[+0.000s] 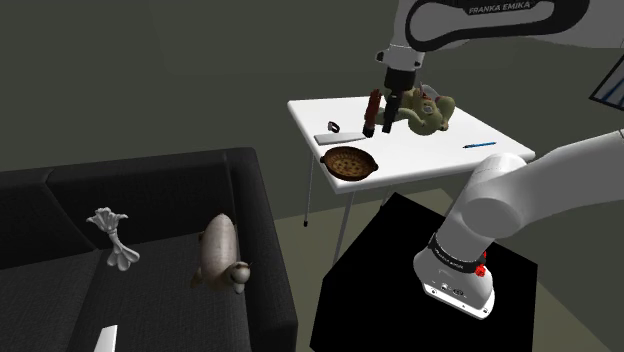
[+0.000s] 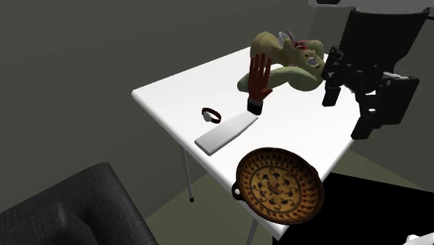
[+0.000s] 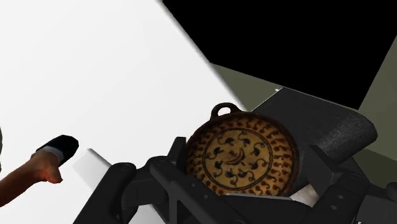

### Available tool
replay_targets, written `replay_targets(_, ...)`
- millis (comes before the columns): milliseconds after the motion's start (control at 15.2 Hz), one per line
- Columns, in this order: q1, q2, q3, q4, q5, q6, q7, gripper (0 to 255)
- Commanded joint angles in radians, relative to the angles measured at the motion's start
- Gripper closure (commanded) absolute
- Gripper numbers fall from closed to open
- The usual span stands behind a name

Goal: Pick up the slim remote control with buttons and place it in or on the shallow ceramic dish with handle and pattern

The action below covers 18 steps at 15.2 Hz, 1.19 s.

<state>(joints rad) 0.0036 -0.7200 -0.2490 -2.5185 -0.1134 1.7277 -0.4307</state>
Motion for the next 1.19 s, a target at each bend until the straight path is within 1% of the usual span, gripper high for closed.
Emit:
replay_targets(0, 0.012, 0.046, -0.049, -0.005, -0.021, 0.073, -0.088, 0)
replay_targets(198, 0.036, 0.134, -0.125, 0.011, -0.036, 0.173, -0.220, 0)
replay_targets(330, 0.058, 0.202, -0.175, 0.031, -0.034, 0.238, -0.310, 0)
replay_targets(462, 0.084, 0.275, -0.225, 0.058, -0.020, 0.300, -0.405, 0)
replay_targets(594, 0.114, 0.353, -0.274, 0.092, 0.009, 0.356, -0.505, 0)
replay_targets(726, 0.146, 0.437, -0.321, 0.133, 0.055, 0.407, -0.612, 0)
replay_targets(858, 0.178, 0.526, -0.363, 0.180, 0.119, 0.448, -0.728, 0)
replay_targets(990, 0.204, 0.620, -0.397, 0.234, 0.200, 0.479, -0.852, 0)
replay_targets(1122, 0.217, 0.719, -0.416, 0.295, 0.295, 0.496, -0.980, 0)
